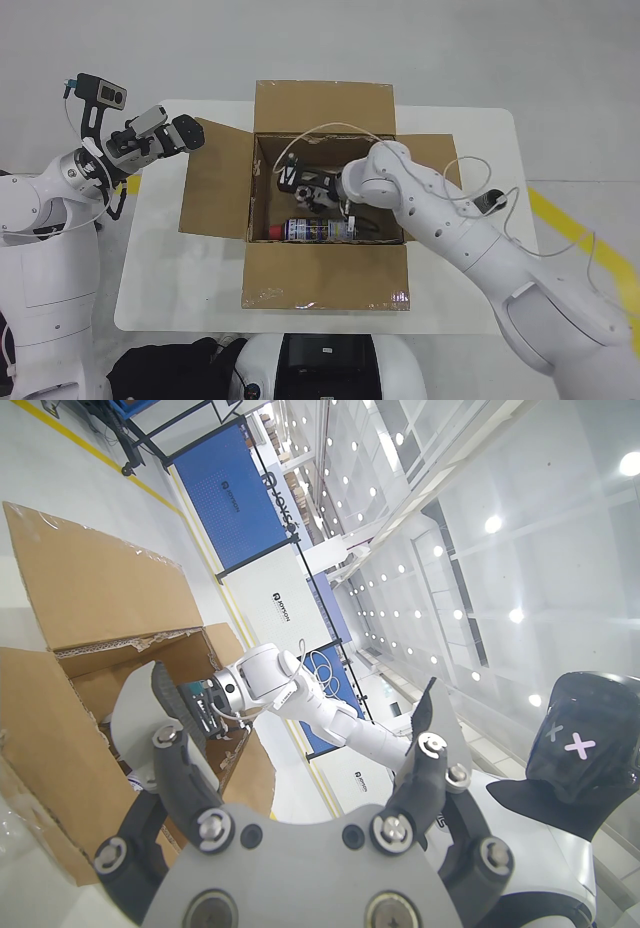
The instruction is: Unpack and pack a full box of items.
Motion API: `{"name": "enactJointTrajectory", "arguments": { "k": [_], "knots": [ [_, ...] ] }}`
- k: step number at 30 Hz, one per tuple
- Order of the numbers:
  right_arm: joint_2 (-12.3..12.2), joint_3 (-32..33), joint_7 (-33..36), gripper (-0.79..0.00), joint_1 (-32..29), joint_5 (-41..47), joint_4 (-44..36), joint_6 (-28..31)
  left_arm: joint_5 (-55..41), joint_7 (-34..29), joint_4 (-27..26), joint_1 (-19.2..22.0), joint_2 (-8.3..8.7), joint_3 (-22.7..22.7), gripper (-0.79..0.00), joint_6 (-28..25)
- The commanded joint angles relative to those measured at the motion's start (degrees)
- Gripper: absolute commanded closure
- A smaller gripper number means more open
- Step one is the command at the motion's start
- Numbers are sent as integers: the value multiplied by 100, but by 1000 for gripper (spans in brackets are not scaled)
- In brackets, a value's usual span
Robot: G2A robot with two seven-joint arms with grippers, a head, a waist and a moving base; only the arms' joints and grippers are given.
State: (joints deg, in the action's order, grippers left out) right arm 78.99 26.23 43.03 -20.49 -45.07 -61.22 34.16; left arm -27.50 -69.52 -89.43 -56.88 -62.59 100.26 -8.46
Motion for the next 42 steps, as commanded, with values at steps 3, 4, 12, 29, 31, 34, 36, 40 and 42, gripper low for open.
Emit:
{"name": "enactJointTrajectory", "arguments": {
  "k": [3,4,12,29,31,34,36,40,42],
  "knots": [
    [50,-17,57,-151,10,-50,98,58,0,0,0,0,0,0,-785,0],
    [62,-23,81,-157,23,-92,114,58,0,0,0,0,0,0,-785,0],
    [137,-1,133,-283,29,-225,228,74,0,0,0,0,0,0,-785,0],
    [-232,891,438,-326,-451,-240,-1110,139,0,0,0,0,0,0,-785,0],
    [-329,1093,501,-323,-619,-212,-1460,129,0,0,0,0,0,0,-785,0],
    [-498,1465,615,-320,-954,-152,-2124,154,0,0,0,0,0,0,-785,0],
    [-604,1728,661,-323,-1202,-4,-2513,237,0,0,0,0,0,0,-785,0],
    [-808,2275,734,-332,-1702,147,-3224,379,0,0,0,0,0,0,-785,0],
    [-931,2655,746,-339,-2020,145,-3569,443,0,0,0,0,0,0,-785,0]
  ]
}}
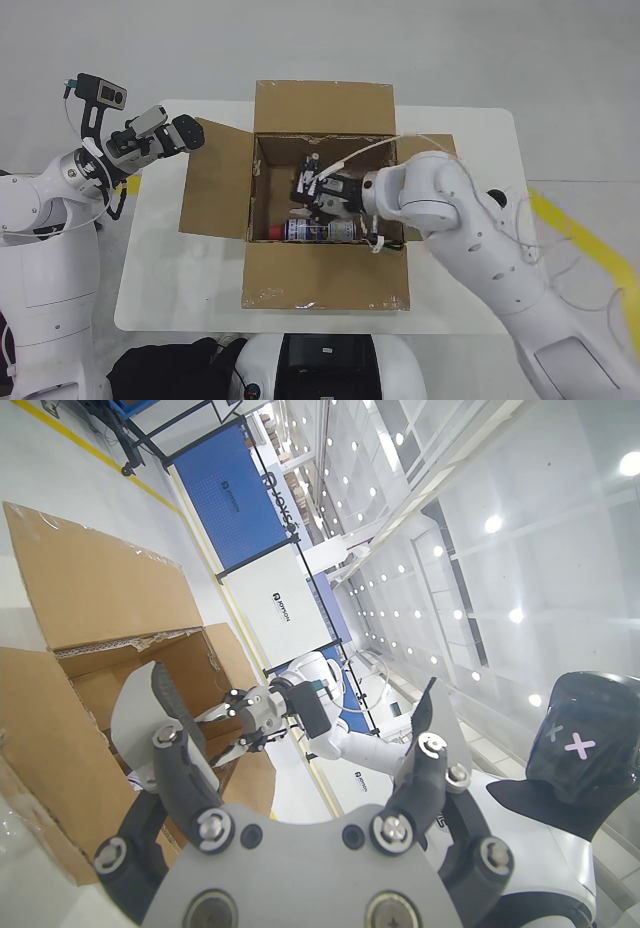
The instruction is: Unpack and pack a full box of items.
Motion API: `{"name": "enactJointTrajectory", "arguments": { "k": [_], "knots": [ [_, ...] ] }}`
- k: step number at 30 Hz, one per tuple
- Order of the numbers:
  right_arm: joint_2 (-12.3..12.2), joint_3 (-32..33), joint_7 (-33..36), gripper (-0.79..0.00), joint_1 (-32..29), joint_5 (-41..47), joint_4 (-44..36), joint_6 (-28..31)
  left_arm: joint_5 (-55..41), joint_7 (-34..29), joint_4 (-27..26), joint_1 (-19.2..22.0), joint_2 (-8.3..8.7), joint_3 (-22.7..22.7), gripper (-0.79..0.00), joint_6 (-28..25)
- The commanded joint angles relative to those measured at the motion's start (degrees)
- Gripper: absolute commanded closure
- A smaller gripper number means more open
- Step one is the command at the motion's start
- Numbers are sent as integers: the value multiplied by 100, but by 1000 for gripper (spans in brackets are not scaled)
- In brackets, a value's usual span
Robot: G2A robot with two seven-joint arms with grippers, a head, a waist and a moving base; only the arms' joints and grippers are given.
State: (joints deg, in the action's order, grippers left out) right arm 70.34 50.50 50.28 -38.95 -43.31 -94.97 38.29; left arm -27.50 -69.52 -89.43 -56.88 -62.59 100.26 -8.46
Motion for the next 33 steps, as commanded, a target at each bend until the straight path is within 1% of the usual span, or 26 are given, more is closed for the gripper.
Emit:
{"name": "enactJointTrajectory", "arguments": {
  "k": [1,5,8,11,12,18,25,30,33],
  "knots": [
    [-101,341,20,-342,-263,-47,-304,58,0,0,0,0,0,0,-785,0],
    [-299,1100,-74,-354,-826,-48,-873,239,0,0,0,0,0,0,-785,0],
    [-425,1691,-232,-388,-1216,-95,-1160,380,0,0,0,0,0,0,-785,0],
    [-523,2200,-387,-720,-1565,-158,-1308,434,0,0,0,0,0,0,-785,0],
    [-550,2347,-453,-785,-1675,-162,-1361,465,0,0,0,0,0,0,-785,0],
    [-697,3200,-807,-785,-2309,-205,-1552,607,0,0,0,0,0,0,-785,0],
    [-829,4088,-1073,-785,-2948,-321,-1580,618,0,0,0,0,0,0,-785,0],
    [-899,4575,-1244,-785,-3305,-522,-1528,585,0,0,0,0,0,0,-785,0],
    [-931,4740,-1273,-785,-3468,-730,-1504,516,0,0,0,0,0,0,-785,0]
  ]
}}
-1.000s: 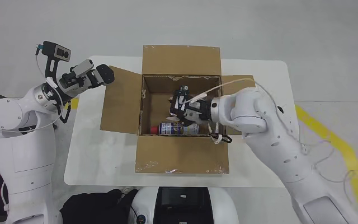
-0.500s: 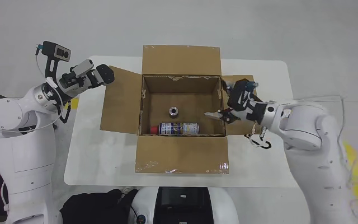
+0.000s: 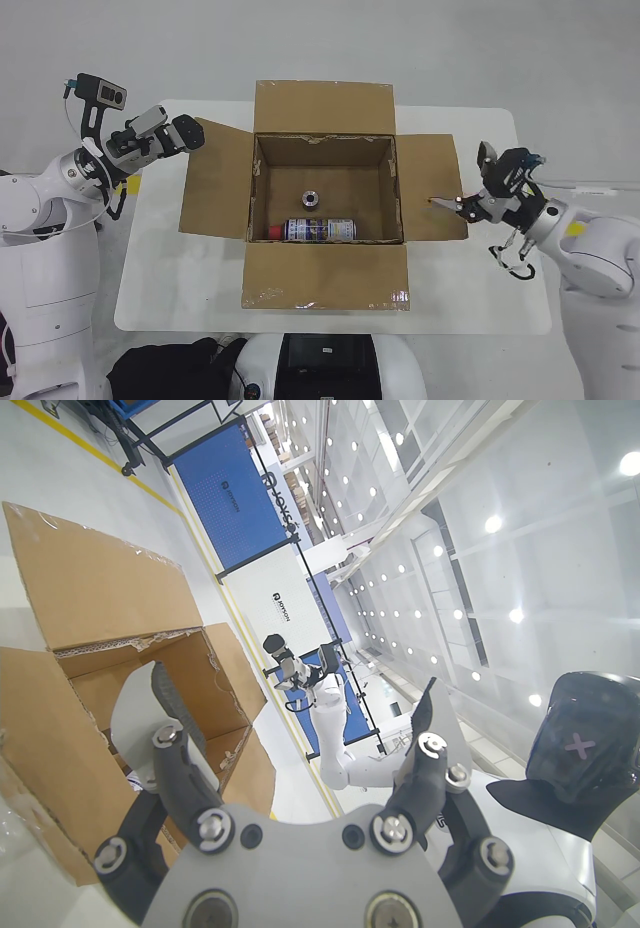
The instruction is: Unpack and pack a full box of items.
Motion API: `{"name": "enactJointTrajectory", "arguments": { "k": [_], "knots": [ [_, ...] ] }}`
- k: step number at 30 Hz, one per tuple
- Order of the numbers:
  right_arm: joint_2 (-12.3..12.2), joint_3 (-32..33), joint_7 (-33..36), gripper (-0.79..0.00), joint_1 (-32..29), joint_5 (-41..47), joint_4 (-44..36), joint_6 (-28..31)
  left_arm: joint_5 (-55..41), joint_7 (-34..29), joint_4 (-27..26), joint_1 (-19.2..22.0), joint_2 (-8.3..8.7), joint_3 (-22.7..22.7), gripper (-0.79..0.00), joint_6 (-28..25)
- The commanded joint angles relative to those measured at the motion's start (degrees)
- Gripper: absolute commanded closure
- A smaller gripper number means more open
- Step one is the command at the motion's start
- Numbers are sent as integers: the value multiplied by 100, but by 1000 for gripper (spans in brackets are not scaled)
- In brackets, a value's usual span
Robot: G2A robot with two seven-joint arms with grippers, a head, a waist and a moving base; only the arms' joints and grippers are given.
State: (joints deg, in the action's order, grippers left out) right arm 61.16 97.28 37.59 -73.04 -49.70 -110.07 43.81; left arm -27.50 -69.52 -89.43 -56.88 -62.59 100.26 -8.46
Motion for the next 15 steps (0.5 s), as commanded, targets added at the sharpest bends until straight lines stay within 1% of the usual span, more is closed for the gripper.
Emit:
{"name": "enactJointTrajectory", "arguments": {
  "k": [1,10,15],
  "knots": [
    [-21,109,-32,-785,-107,-144,10,-74,0,0,0,0,0,0,-785,0],
    [-73,492,-210,-785,-524,-731,-92,-690,0,0,0,0,0,0,-785,0],
    [-99,534,-78,-785,-669,-1143,-152,-1051,0,0,0,0,0,0,-785,0]
  ]
}}
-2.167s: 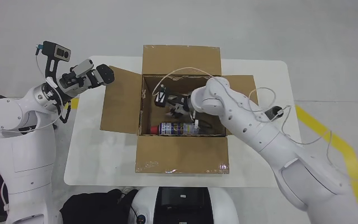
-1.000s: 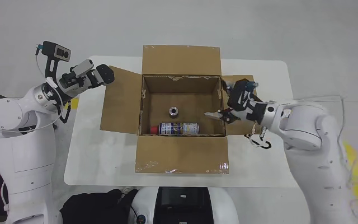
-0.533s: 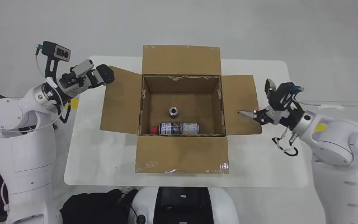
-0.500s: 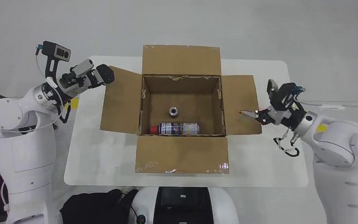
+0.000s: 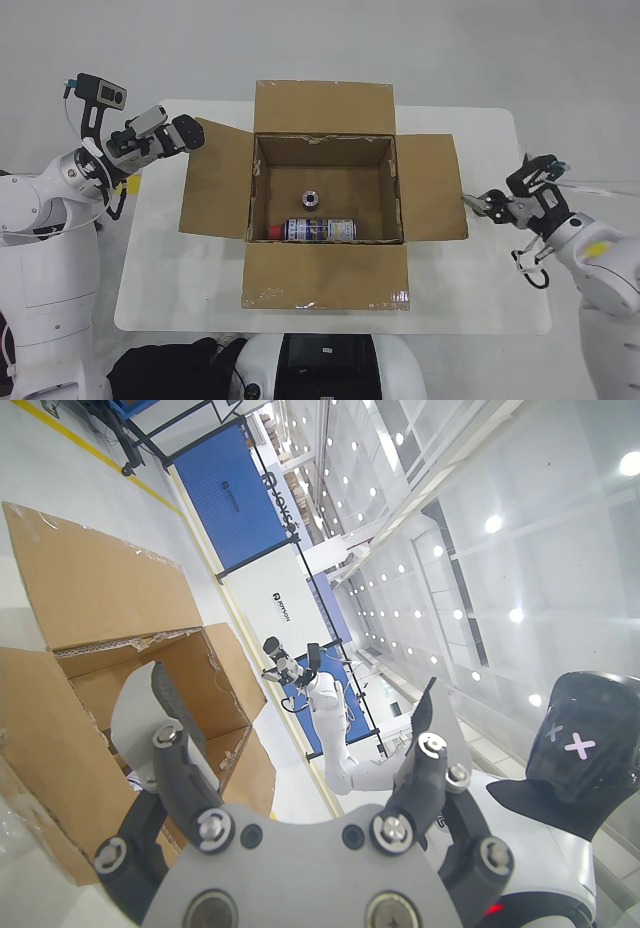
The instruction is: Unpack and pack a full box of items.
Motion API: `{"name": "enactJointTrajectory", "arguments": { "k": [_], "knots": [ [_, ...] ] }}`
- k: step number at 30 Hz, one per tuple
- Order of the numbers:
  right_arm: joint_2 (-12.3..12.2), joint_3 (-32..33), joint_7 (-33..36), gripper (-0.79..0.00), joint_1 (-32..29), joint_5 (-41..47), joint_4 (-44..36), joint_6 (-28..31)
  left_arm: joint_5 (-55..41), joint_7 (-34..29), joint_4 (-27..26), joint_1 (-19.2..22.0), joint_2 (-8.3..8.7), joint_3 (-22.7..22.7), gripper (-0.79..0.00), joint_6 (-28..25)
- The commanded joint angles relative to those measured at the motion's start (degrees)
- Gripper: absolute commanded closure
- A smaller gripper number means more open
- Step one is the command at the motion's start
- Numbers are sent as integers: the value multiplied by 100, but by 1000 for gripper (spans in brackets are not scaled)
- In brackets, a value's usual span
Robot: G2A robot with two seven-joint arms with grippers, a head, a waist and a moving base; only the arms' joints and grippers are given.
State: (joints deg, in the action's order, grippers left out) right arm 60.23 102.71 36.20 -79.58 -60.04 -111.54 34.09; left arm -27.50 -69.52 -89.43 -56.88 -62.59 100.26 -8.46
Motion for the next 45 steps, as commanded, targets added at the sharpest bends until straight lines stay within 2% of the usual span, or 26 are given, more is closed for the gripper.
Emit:
{"name": "enactJointTrajectory", "arguments": {
  "k": [1,13,39,42,45],
  "knots": [
    [-10,-20,97,-785,-19,-166,-9,-123,0,0,0,0,0,0,-785,0],
    [-48,-218,425,-785,-21,-814,-26,-702,0,0,0,0,0,0,-785,0],
    [-62,-337,439,-785,-41,-820,45,-765,0,0,0,0,0,0,-785,0],
    [-61,-229,350,-785,-91,-606,184,-869,0,0,0,0,0,0,-785,0],
    [-71,-75,454,-785,-122,16,321,-749,0,0,0,0,0,0,-785,0]
  ]
}}
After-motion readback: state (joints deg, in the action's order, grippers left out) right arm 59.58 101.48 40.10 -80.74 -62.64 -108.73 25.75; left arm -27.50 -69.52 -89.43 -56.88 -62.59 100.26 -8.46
